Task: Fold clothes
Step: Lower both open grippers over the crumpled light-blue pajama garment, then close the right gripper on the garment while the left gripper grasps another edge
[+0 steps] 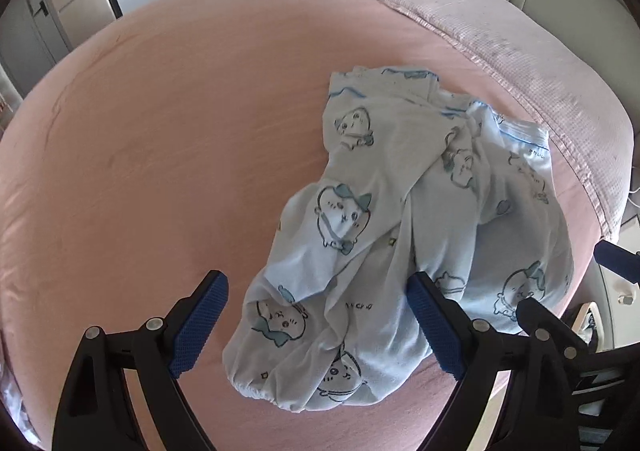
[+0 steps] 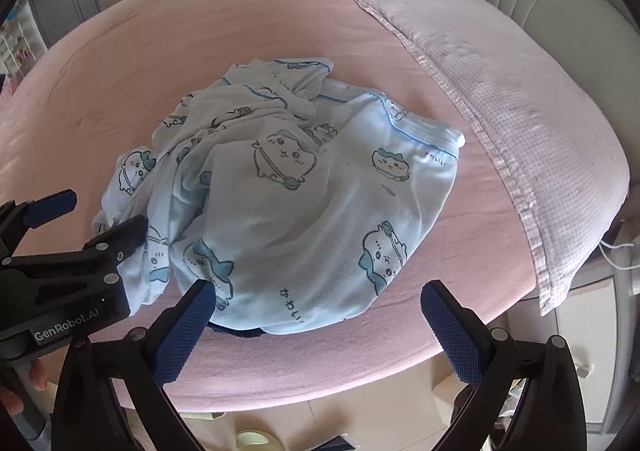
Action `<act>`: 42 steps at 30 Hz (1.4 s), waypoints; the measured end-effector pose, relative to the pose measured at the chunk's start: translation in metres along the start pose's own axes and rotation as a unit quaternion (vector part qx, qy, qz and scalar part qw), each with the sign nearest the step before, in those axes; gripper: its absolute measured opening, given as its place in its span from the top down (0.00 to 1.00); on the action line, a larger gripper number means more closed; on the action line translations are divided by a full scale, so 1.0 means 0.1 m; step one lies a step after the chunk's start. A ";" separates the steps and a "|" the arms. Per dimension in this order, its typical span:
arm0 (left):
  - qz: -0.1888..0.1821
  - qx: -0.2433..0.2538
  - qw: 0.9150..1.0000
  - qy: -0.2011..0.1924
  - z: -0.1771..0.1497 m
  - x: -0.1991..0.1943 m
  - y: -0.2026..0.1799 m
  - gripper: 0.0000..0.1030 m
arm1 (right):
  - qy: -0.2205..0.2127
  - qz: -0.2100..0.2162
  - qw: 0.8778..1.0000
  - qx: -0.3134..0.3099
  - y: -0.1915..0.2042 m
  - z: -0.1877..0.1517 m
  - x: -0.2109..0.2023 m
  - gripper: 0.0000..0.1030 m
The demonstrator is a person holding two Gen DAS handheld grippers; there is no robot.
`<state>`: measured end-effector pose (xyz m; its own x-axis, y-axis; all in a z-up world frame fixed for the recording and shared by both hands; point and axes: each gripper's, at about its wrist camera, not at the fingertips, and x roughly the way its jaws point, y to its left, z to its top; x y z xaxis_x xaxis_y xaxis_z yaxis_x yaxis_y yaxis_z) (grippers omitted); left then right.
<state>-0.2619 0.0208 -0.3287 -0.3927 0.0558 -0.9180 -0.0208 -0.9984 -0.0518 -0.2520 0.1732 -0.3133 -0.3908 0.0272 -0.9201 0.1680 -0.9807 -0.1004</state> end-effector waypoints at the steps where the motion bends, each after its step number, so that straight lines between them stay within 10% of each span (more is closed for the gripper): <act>1: -0.008 -0.014 1.000 0.007 -0.02 0.04 0.05 0.11 | -0.001 -0.008 1.000 -0.011 0.03 0.01 0.00 0.00; 9: -0.038 0.001 0.998 0.052 -0.18 0.28 0.09 0.08 | -0.009 -0.013 0.999 -0.045 0.06 0.17 0.21 0.00; 26: -0.020 0.039 0.999 0.008 -0.39 0.32 -0.01 0.00 | -0.022 0.082 0.995 -0.056 -0.06 0.02 0.59 0.00; 33: 0.029 0.094 0.995 -0.004 -0.37 0.27 -0.17 0.00 | -0.102 -0.026 0.988 -0.117 0.21 -0.12 0.35 0.00; 37: 0.115 0.217 0.967 -0.061 -0.50 0.16 -0.52 0.00 | -0.124 -0.081 0.969 -0.197 0.43 -0.23 0.32 0.00; 42: 0.088 0.204 0.974 -0.053 -0.57 0.22 -0.54 0.05 | -0.128 -0.069 0.970 -0.193 0.37 -0.25 0.38 0.01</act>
<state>-0.2172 0.0757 -0.3690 -0.5148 -0.0954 -0.8520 -0.2999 -0.9109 0.2832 -0.2374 0.1426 -0.3616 -0.6377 0.0549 -0.7683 0.4056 -0.8241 -0.3955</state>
